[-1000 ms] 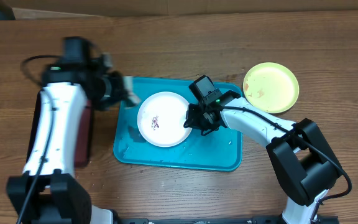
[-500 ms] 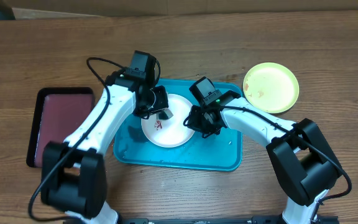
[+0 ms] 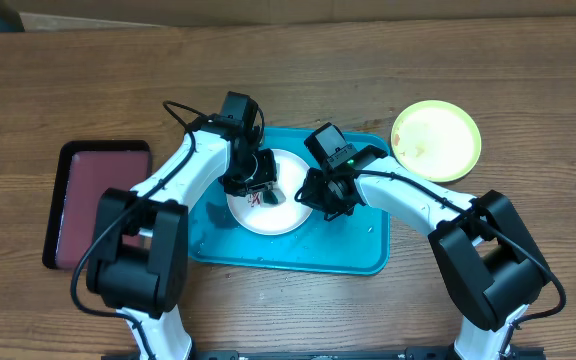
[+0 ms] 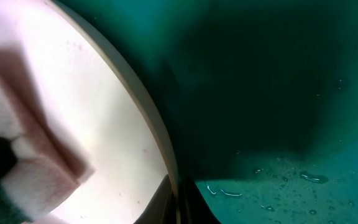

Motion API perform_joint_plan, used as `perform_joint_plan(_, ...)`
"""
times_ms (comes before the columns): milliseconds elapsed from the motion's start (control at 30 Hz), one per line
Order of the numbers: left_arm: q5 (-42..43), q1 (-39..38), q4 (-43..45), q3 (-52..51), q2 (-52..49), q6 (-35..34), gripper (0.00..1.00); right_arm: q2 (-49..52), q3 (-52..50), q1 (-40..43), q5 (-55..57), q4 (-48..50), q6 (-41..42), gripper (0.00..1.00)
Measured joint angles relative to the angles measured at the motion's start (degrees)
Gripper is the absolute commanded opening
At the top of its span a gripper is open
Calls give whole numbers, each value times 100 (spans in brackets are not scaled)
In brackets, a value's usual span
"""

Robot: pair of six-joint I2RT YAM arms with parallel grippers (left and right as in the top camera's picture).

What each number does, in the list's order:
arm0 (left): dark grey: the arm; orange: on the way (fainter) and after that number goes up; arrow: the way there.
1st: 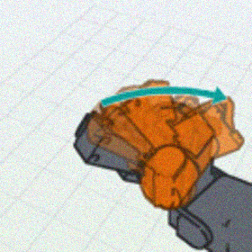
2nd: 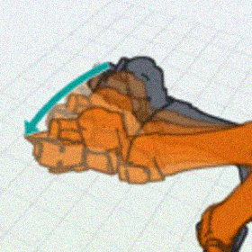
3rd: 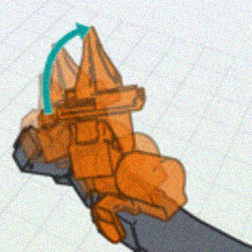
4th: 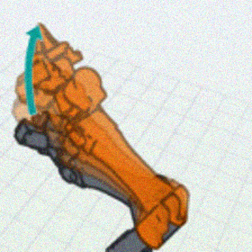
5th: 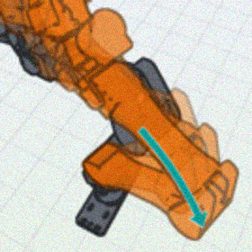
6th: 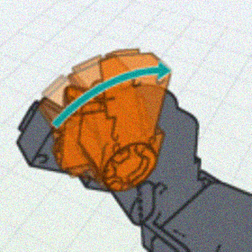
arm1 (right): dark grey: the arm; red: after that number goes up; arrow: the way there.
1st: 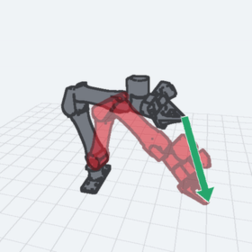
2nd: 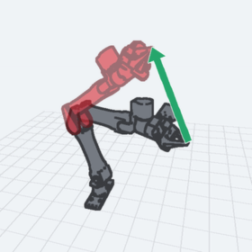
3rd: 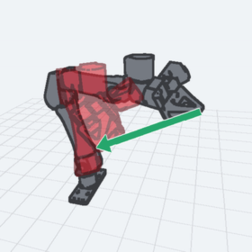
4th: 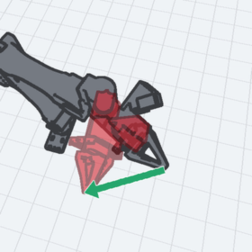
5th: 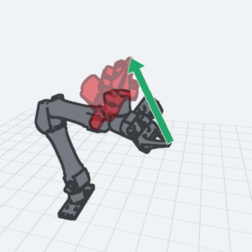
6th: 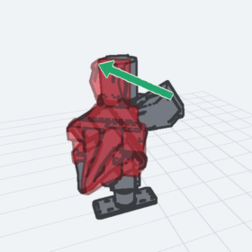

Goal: Clean dirty plates on tray and stack at the side
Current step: 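Scrub the white plate with the left sponge while the right gripper holds it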

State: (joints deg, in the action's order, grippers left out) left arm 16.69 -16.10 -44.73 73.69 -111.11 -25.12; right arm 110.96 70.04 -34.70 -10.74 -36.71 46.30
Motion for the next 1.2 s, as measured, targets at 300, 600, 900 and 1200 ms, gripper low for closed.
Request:
perform_joint_plan(300,-341,-28,-378,291,-398,4,4,22,-9,0,42,-7,0,4)
perform_joint_plan(600,-2271,122,-1945,767,-520,-472,4,26,-9,-70,-68,52,-4,4)
perform_joint_plan(900,-2389,256,-2380,2118,-704,-273,4,22,-4,-52,-4,-31,-4,4)
perform_joint_plan(1200,-428,101,-1401,1663,-704,328,4,22,-4,-37,33,-28,-4,4)
